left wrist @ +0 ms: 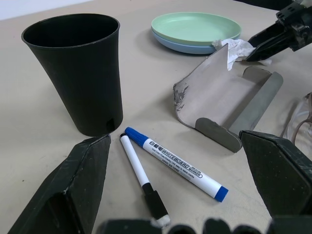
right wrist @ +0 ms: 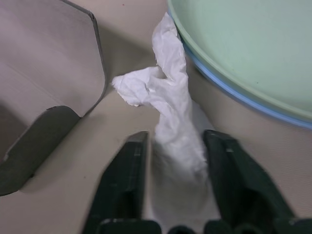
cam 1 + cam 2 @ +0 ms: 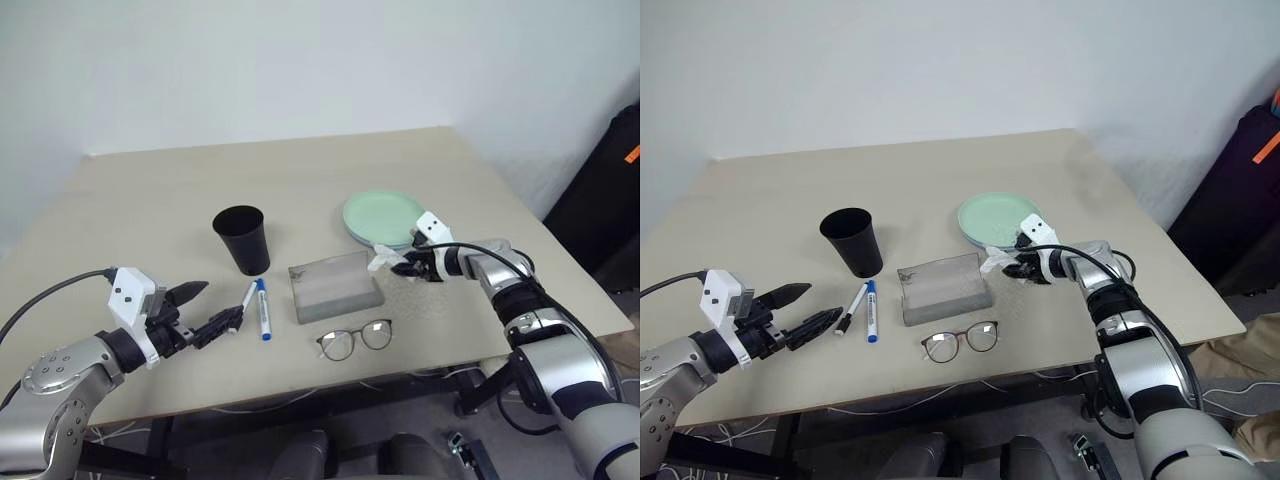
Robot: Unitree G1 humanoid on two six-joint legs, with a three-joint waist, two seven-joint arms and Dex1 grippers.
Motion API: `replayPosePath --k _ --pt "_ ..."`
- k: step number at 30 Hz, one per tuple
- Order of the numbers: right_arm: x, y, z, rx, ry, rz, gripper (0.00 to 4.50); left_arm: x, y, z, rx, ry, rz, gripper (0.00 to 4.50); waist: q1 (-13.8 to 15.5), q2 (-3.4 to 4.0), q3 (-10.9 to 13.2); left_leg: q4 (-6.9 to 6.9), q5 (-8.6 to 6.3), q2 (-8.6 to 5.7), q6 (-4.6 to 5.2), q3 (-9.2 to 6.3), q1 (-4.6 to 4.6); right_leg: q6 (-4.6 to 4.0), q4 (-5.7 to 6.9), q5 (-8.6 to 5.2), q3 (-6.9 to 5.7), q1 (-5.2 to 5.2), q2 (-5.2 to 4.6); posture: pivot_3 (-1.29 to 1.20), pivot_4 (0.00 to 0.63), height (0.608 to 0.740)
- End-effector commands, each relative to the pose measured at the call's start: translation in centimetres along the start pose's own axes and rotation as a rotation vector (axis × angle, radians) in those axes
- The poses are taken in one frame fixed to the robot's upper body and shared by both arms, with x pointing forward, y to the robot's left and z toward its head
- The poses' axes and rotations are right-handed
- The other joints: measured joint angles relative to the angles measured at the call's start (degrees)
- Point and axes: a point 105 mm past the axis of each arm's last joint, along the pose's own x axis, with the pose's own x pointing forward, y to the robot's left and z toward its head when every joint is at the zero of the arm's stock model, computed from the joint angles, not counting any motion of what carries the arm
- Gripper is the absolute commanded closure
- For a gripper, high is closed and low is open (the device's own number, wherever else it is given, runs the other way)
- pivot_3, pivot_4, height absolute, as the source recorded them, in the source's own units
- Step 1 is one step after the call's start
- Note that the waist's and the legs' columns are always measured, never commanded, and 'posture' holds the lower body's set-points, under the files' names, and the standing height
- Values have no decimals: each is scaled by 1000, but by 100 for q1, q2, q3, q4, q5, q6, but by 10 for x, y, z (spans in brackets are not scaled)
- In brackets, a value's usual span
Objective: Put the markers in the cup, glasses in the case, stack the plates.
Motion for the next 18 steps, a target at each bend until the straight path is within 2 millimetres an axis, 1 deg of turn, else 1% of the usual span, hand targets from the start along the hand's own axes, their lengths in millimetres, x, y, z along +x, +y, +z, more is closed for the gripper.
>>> replayPosePath --k 1,2,6,10,14,15,16,17,18 --pt "-4 -4 22 -55 -52 -20 4144 -2 0 13 40 -46 4 0 0 0 0 0 0 0 0 0 0 0 0 0 0 0 1 0 0 727" --pt "-4 -5 23 -56 -53 -21 4479 -2 0 13 40 -46 5 0 0 0 0 0 0 0 -1 -1 0 -1 1 0 0 0 1 0 0 727" --pt "-5 -6 27 -59 -68 -24 4479 -2 0 14 42 -47 6 0 0 0 0 0 2 0 -3 -1 0 -1 1 1 0 -1 2 0 0 727" --pt "-12 -3 40 -79 -118 16 4479 -2 0 14 44 -47 6 0 0 0 0 0 2 0 -3 -2 0 -2 2 2 0 -1 2 0 0 727" --pt "-31 4 72 -94 -257 112 4479 -2 1 14 46 -46 5 0 0 0 0 1 2 1 -3 -2 0 -2 2 2 1 -1 3 0 0 727" --pt "-35 3 78 -93 -282 113 4479 -2 1 14 46 -46 5 0 0 0 0 1 2 1 -3 -2 0 -1 2 2 1 -1 2 0 0 727" --pt "-39 1 89 -75 -327 100 4479 -2 1 14 46 -46 6 0 0 0 0 1 2 1 -3 -2 0 -1 2 2 1 -1 3 0 0 727" --pt "-41 -1 96 -62 -355 90 4479 -2 2 14 46 -47 6 0 -1 0 0 1 2 1 -3 -2 0 -1 3 3 1 -2 2 0 0 727" --pt "-42 -5 103 -50 -380 59 4479 -1 2 14 46 -46 6 0 -3 0 0 1 2 1 -3 -3 1 -3 3 4 1 -2 3 0 0 727"
